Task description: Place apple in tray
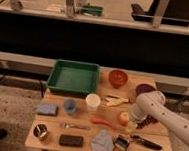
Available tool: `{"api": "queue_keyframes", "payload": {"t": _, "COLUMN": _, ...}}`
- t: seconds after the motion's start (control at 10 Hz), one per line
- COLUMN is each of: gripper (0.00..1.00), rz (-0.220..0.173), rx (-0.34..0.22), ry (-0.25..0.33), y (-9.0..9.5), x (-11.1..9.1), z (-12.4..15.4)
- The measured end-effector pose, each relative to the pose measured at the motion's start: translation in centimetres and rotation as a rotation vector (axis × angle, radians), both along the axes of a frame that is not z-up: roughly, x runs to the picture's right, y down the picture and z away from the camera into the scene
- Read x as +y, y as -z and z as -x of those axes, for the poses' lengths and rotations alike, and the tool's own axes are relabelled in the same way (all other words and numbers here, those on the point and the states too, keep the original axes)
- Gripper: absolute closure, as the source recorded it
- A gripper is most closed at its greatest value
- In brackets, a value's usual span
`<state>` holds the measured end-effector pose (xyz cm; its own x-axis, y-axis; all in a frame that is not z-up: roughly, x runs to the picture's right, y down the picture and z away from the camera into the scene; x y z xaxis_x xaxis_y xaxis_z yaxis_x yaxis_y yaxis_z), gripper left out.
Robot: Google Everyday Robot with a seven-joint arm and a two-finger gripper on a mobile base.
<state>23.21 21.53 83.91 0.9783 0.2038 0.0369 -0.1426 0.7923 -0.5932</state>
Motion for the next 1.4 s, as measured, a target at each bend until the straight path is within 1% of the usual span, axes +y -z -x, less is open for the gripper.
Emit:
{"api": "queue_keyframes", "payload": {"t": 0.1, "gripper": 0.21, "rz": -0.001, "rx": 0.0, "ry": 0.002, "y": 0.06, "x": -0.26, "z": 0.49}}
{"api": "queue_keyframes", "payload": {"t": 0.5, "gripper": 0.21, "rz": -0.003, "rx": 0.011, "ry": 0.011, "y": -0.14, "x": -0.47, "z": 0.66}}
{"api": "queue_keyframes", "payload": {"t": 0.9, "gripper": 0.21, "rz": -0.004, "rx": 0.031, "ry": 0.013, "y": -0.16, "x": -0.57, "z": 0.25}}
{"api": "queue_keyframes", "payload": {"t": 1.4, "gripper": 0.21, "rz": -0.02, "rx": 0.034, "ry": 0.022, "y": 0.68, "x": -1.21, "z": 0.69}}
